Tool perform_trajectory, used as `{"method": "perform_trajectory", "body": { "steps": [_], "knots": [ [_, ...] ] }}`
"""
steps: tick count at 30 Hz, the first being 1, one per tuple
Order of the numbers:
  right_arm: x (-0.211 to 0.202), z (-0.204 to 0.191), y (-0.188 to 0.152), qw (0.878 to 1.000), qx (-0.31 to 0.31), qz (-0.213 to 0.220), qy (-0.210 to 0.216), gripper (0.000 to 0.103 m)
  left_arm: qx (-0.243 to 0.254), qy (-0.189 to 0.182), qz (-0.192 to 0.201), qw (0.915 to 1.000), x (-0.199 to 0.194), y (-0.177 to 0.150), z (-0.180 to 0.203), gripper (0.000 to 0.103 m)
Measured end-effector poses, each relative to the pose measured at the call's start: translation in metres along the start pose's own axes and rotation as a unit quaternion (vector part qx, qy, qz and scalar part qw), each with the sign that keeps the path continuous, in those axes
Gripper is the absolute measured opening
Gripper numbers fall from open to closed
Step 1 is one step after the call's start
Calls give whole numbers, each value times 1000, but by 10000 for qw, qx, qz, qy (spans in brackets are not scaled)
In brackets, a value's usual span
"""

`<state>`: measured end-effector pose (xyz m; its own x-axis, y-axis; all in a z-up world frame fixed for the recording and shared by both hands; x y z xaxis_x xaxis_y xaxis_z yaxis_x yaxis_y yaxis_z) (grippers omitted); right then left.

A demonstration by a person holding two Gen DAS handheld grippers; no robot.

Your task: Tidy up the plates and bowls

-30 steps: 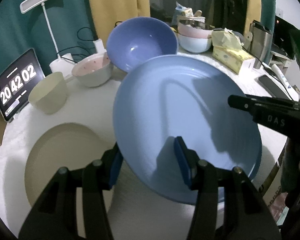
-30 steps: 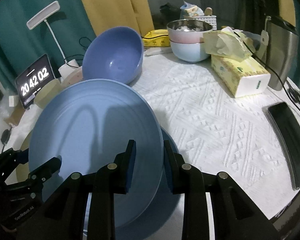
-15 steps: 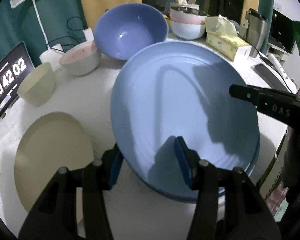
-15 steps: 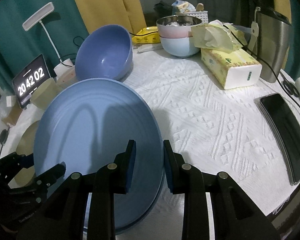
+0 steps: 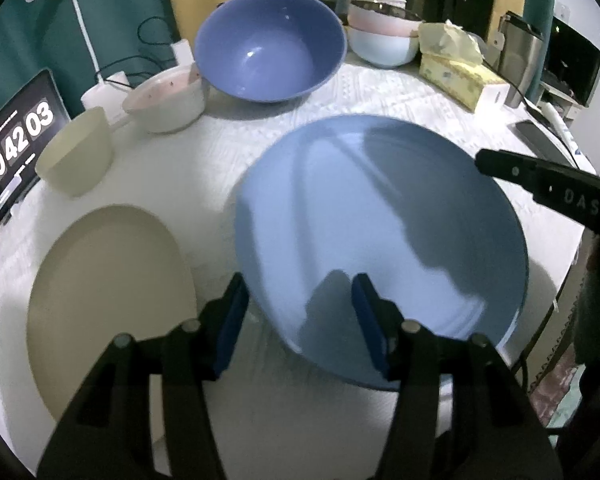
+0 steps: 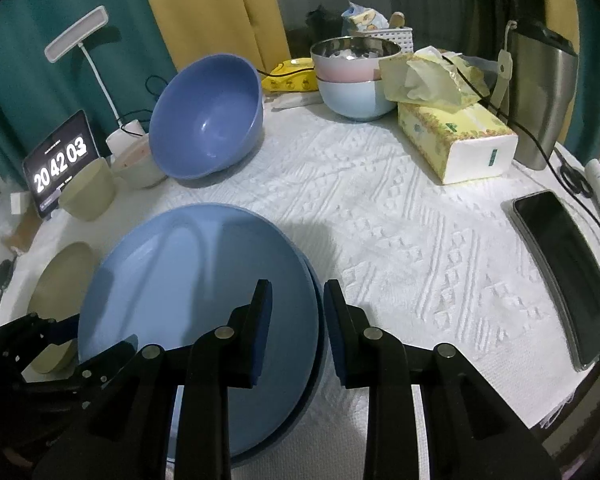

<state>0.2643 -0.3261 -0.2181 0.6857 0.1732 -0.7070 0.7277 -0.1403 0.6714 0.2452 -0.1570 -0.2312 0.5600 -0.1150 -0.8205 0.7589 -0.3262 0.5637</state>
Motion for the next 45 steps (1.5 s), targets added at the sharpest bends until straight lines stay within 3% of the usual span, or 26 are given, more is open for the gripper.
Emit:
{"method": "perform_trajectory", "body": {
  "steps": [3,19,45],
  "knots": [
    [-3,1,2,10000,24,32,-27,29,-44,-1,161,9999,-8,2,-4,65],
    [-9,-40,3,9996,-266,31,136,29,-350,59,573,9977,-30,2,-33,66],
    [8,-134,-3,9941,-1012,-232,314,29,-1123,584,1100,9858,-58,-16,-129,66]
  ]
}}
Point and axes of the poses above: each gripper's, at about its wrist camera, not at the fingertips, and x roughly the way its jaws point, z to its right, y to its top, the point moved 8 cm from there along x, roughly the way its jaws point, and after that the axes turned 6 degrees about x, right-handed, at the moved point
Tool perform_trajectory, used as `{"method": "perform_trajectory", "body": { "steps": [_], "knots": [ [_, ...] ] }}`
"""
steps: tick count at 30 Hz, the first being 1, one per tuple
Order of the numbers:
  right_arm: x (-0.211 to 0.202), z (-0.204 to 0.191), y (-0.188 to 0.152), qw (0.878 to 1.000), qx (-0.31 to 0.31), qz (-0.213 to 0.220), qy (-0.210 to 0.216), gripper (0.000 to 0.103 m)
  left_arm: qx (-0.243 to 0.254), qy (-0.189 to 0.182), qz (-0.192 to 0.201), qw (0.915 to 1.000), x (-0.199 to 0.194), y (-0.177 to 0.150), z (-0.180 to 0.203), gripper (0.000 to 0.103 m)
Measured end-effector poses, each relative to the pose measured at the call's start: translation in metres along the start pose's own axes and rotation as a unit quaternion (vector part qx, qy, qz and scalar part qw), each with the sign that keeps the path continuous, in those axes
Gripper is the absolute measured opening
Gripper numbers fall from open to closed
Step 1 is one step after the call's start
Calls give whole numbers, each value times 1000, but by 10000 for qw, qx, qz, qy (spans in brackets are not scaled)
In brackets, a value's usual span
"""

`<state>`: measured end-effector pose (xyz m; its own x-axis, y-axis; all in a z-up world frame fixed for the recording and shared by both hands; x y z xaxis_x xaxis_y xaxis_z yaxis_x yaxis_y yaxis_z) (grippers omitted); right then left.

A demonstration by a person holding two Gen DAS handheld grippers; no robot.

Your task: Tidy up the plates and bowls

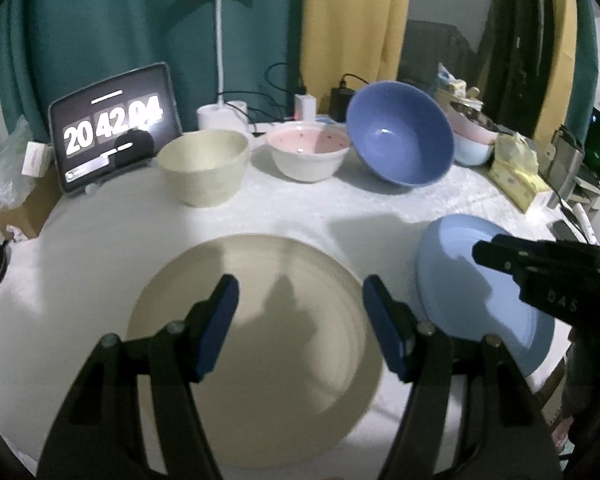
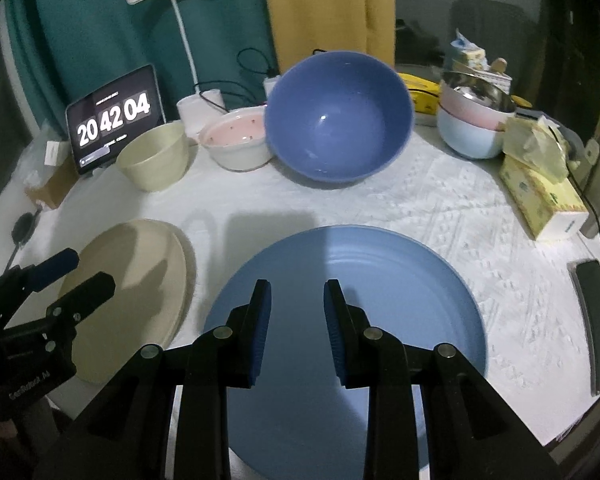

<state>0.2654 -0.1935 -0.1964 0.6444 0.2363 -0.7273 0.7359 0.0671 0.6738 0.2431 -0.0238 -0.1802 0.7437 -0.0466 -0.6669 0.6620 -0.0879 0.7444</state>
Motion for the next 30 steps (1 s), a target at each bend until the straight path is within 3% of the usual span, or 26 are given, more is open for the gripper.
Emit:
{"method": "perform_trajectory", "body": {
  "steps": [30],
  "knots": [
    [35,-82,1,9973,-621,-364,150,29,-603,723,-13,9956,0,-28,-104,66]
  ]
}}
Point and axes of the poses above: each gripper's, at about its wrist camera, not at the fingertips, and x roughly the way its jaws point, z to its right, y to its top, the point moved 8 cm from there along x, roughly the way its jaws point, and after that the axes turned 6 degrees about x, right-handed, at the moved point
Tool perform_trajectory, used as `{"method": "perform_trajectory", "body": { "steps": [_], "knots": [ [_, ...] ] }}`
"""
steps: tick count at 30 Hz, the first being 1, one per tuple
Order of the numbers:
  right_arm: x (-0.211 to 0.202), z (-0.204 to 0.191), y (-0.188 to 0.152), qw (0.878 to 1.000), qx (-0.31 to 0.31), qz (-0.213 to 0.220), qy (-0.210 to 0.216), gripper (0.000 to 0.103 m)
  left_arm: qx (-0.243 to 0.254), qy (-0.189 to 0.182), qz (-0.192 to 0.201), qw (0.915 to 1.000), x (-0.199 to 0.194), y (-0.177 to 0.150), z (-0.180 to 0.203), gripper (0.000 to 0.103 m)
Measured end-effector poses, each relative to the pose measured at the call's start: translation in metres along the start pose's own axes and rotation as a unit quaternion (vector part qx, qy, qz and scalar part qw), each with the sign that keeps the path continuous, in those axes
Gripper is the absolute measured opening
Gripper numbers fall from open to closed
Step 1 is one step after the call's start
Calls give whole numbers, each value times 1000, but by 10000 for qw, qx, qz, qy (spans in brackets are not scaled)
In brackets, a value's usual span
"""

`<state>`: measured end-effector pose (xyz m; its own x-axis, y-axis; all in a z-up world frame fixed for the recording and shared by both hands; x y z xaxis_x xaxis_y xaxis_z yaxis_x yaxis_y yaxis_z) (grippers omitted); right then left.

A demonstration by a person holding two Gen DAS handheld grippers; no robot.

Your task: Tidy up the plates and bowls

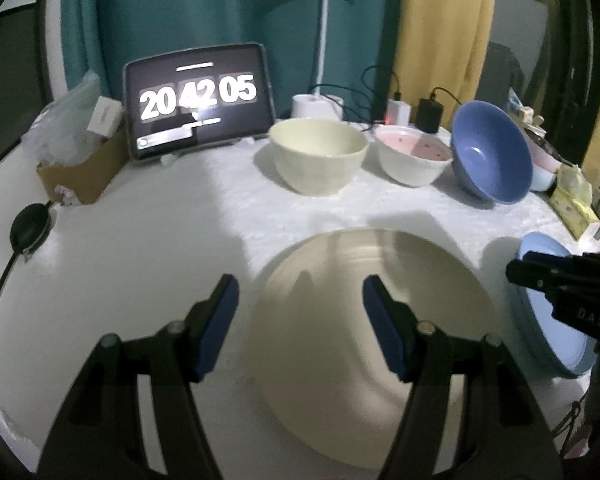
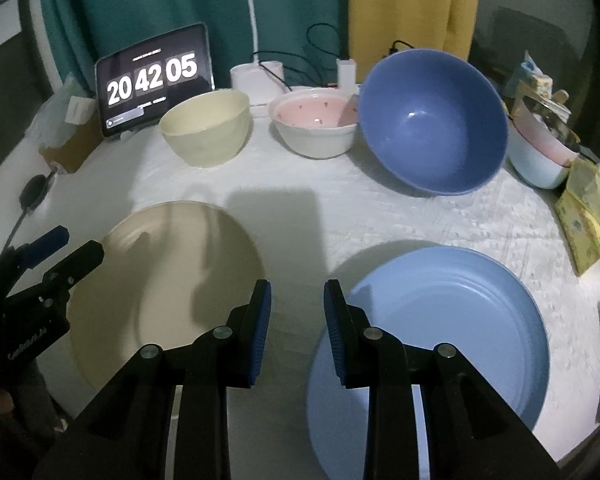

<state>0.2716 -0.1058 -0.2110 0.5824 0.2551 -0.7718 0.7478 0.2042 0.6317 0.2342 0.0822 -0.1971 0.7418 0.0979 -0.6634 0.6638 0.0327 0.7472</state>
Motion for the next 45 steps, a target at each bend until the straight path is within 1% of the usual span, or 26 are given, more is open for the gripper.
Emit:
{"method": "perform_trajectory", "body": {
  "steps": [3,8,16,18,20,29,35,39,42,45],
  "knots": [
    [6,-9,0,9999,-67,-60,45,29,-55,73,-10,10000,1,-3,-10,66],
    [16,-23,-2,9996,-180,-171,95,29,-150,112,-143,9997,8,-12,-22,66],
    [32,-31,-5,9991,-227,-339,82,29,-212,154,-247,9994,18,-20,-33,66],
    [34,-32,-5,9991,-245,-347,66,29,-234,119,-344,9991,23,-24,-34,66],
    [36,-33,-3,9991,-265,-334,59,30,-309,9,-512,9982,30,-28,-33,66],
    [43,-32,2,9991,-289,-323,-1,30,-352,11,-791,9962,44,-37,-33,66],
    [48,-33,5,9988,-372,-299,-69,30,-280,-2,-813,9963,45,-38,-31,66],
    [51,-37,4,9981,-533,-277,-114,35,-229,63,-809,9964,44,-38,-31,66],
    [54,-38,5,9972,-651,-246,-268,36,-228,143,-849,9960,45,-40,-33,66],
    [68,-34,-2,9961,-610,-552,-308,37,-218,150,-834,9962,45,-40,-33,65]
  ]
}}
Point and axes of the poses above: each gripper's, at about its wrist camera, not at the fingertips, and x roughly the way its jaws point, z to its right, y to its top, the point moved 8 cm from there along x, roughly the way its jaws point, and after that the axes turned 6 degrees about x, right-handed, at the moved point
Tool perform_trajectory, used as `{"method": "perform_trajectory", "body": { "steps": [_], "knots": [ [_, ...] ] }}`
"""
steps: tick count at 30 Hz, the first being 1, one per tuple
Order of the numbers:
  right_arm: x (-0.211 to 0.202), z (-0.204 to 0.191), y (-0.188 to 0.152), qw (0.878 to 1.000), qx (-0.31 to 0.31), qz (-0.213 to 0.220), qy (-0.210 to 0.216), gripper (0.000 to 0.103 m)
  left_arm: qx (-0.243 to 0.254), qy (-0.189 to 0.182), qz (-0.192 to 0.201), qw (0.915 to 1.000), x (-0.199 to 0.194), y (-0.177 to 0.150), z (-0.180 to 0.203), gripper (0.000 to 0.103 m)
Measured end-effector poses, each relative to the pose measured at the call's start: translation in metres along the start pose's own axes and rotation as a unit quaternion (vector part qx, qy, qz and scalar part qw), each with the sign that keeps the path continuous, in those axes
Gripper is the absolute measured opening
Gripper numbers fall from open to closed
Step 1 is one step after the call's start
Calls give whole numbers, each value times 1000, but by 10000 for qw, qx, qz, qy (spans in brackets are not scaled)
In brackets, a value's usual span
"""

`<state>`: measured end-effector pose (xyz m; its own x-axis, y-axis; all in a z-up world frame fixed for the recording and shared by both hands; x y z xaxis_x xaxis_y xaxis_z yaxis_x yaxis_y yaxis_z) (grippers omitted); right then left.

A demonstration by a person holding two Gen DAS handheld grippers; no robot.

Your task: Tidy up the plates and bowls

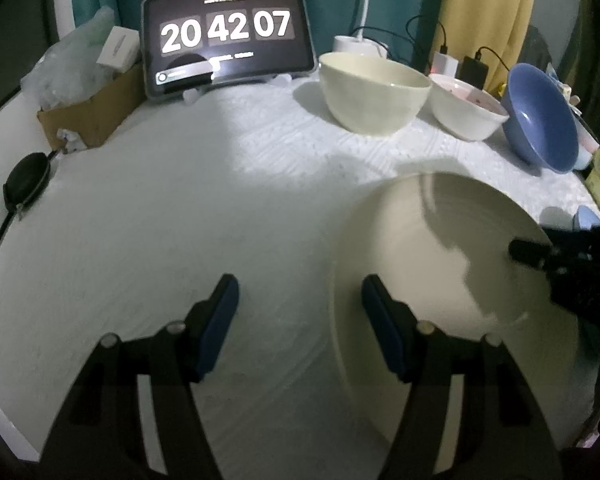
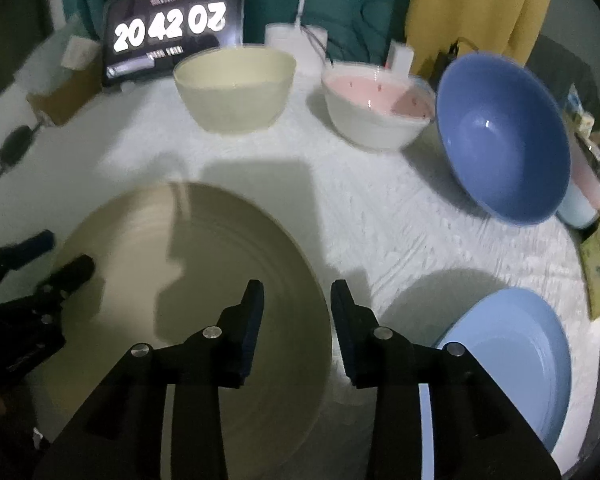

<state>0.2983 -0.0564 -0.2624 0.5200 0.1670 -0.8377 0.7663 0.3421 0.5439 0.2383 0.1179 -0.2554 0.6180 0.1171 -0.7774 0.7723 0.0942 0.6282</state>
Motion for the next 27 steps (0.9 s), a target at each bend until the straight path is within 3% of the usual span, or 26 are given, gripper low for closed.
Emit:
{"method": "perform_trajectory", "body": {
  "steps": [8,11,18,27],
  "knots": [
    [0,0,-2,9999,69,4,89,36,234,-230,67,9994,-3,-1,12,43],
    [-3,-3,-2,9998,75,70,174,23,345,-375,59,9987,-4,-1,18,38],
    [-18,-4,2,9993,101,281,242,18,330,-453,83,9984,-8,-1,19,38],
    [-40,4,5,9979,215,531,291,18,363,-465,246,9980,-24,3,25,38]
  ]
}}
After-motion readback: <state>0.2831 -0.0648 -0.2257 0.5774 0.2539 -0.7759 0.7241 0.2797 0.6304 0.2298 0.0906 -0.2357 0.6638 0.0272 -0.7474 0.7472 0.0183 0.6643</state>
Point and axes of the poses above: each gripper's, at about its wrist camera, not at the fingertips, and x roughly the way its jaws point, z to its right, y to its top, the point moved 8 cm from there along x, roughly the way its jaws point, and after that the axes turned 6 degrees about x, right-handed, at the moved point
